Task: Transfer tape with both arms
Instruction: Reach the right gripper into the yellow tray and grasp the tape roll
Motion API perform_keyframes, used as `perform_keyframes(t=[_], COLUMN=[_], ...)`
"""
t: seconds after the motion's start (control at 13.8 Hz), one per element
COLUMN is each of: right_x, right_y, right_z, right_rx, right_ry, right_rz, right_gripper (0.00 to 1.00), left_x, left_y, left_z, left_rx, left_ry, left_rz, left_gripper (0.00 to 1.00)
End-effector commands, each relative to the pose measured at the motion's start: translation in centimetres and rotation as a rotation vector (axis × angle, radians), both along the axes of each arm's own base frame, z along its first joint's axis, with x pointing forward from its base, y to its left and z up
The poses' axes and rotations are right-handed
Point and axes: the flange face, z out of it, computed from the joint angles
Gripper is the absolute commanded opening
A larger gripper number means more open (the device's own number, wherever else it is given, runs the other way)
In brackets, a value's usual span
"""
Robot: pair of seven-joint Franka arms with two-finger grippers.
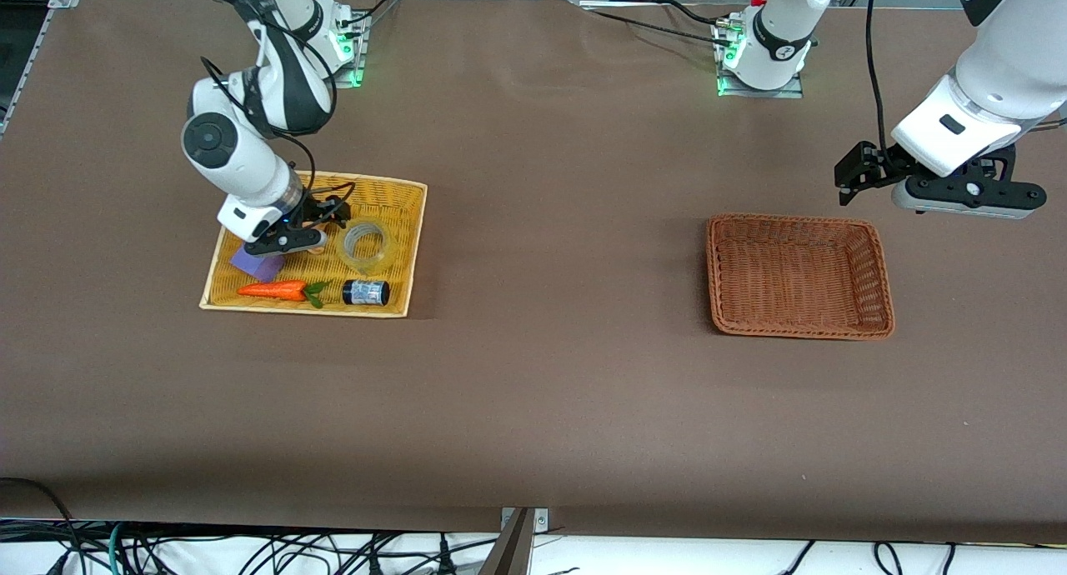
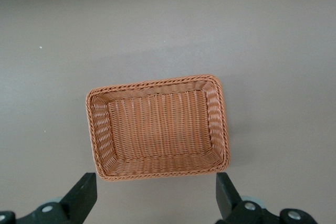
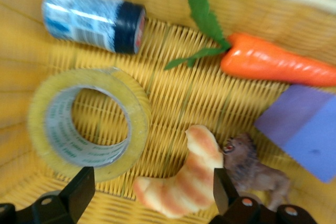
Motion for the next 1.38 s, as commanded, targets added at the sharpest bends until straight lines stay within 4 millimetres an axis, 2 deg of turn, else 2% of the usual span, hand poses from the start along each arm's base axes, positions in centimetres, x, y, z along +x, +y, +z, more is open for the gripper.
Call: perform_keyframes(t=[0.0,0.15,0.22,0.36,0.58,0.65,0.73,0.87,1.09,1.24,1.31], right_x=[0.0,0.0,-0.1,-0.3,0.0,0.0,0.2,0.7,3.7,7.1,7.8], right_y=[0.9,0.9,1.0,1.9,2.1,2.2,2.5,3.4,5.2,6.8,8.8], right_z=[-1.4,-2.9,-4.0,-5.4,-5.4,-5.4,-5.0,-3.8,1.6,7.7,10.4], right_rx=[0.011,0.011,0.011,0.015,0.016,0.016,0.018,0.026,0.021,0.007,0.005], right_ry=[-0.022,-0.022,-0.021,-0.022,-0.025,-0.025,-0.030,-0.042,-0.015,0.030,0.051], right_rz=[-0.032,-0.035,-0.034,-0.042,-0.057,-0.059,-0.075,-0.078,-0.059,-0.051,-0.025], right_gripper=[1.00,0.98,0.91,0.64,0.27,0.10,0.00,0.00,0.00,0.00,0.00], left_x=[-0.1,-0.1,-0.1,0.0,0.0,0.1,0.2,0.2,0.3,0.3,0.3], left_y=[-0.1,-0.1,-0.1,-0.1,-0.1,-0.2,-0.2,-0.2,-0.2,-0.2,-0.4], left_z=[0.6,0.6,0.6,0.5,0.5,0.3,0.2,0.5,0.6,0.7,0.5], left_rx=[-0.020,-0.020,-0.020,-0.020,-0.020,-0.020,-0.020,-0.021,-0.022,-0.023,-0.023], left_ry=[0.002,0.002,0.002,0.003,0.003,0.007,0.008,0.002,-0.001,-0.003,0.001], left_rz=[-0.010,-0.010,-0.010,-0.010,-0.012,-0.013,-0.013,-0.014,-0.012,-0.012,-0.015], left_gripper=[1.00,1.00,1.00,1.00,1.00,1.00,1.00,1.00,1.00,1.00,1.00])
